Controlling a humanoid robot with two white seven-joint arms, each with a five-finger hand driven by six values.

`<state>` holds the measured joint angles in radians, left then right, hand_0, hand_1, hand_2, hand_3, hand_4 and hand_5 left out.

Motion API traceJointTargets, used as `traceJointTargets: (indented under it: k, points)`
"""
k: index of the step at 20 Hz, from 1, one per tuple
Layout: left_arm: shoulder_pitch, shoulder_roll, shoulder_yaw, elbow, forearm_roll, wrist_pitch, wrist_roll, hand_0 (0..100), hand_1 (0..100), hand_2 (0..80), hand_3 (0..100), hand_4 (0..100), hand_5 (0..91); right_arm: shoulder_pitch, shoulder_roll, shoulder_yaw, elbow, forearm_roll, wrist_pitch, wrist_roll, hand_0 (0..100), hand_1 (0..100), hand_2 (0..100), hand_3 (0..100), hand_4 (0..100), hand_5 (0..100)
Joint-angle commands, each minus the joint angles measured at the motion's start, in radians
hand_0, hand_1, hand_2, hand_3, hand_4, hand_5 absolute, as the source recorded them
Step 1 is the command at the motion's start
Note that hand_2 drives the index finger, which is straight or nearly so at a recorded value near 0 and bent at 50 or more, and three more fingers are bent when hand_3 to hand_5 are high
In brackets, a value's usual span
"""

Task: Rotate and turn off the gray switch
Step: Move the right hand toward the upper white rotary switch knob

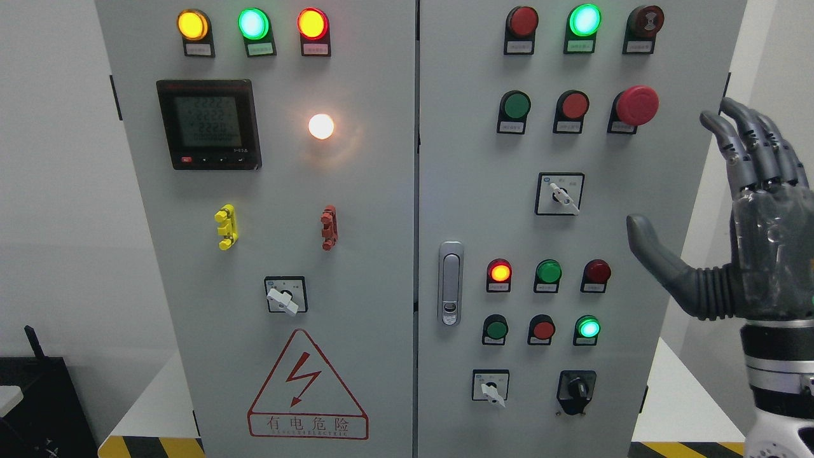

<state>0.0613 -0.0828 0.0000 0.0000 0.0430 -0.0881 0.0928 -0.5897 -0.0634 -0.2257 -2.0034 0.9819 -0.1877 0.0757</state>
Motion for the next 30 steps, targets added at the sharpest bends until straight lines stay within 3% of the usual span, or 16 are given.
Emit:
traceJointTargets:
  k: [1,4,8,11,14,18,24,30]
  points:
    - [0.0,0.0,-0.002,0.014,0.0,0.001,0.001,12,39,0.0,0,0,0.0,-0.007,0.002,-0.009,0.006,-0.003,0.001,-0.002,20,38,0,40,34,34]
    - [0.0,0.0,-0.002,0.014,0.0,0.001,-0.001,12,39,0.0,0,0,0.0,-0.012,0.017,0.0,0.024,-0.005,0.004,-0.001,20,41,3,53,49,63]
    - [0.0,0.0,-0.002,0.015,0.0,0.001,0.001,12,39,0.0,0,0,0.0,-0.012,0.065,0.012,0.034,-0.005,0.008,-0.001,19,41,21,56,61,75]
    - [0.0,0.0,-0.002,0.014,0.0,0.001,0.001,12,39,0.0,0,0,0.0,-0.016,0.076,0.06,0.037,-0.005,0.098,-0.001,14,34,34,59,69,86]
    - [0.0,0.0,-0.002,0.014,0.0,0.001,0.001,12,39,0.0,0,0,0.0,-0.018,0.076,0.098,0.037,-0.005,0.155,-0.002,8,32,42,69,78,97]
    - [0.0,0.0,-0.002,0.014,0.0,0.001,0.001,12,39,0.0,0,0,0.0,-0.016,0.082,0.137,0.047,-0.002,0.174,-0.002,6,33,43,85,86,100]
    - [0.0,0.0,-0.002,0.014,0.0,0.001,0.001,12,39,0.0,0,0,0.0,-0.016,0.091,0.17,0.061,0.003,0.247,-0.002,5,35,47,87,87,100]
    - [0.0,0.0,-0.002,0.014,0.0,0.001,0.001,12,39,0.0,0,0,0.0,-0.016,0.102,0.198,0.081,0.004,0.272,-0.002,3,36,49,94,90,100]
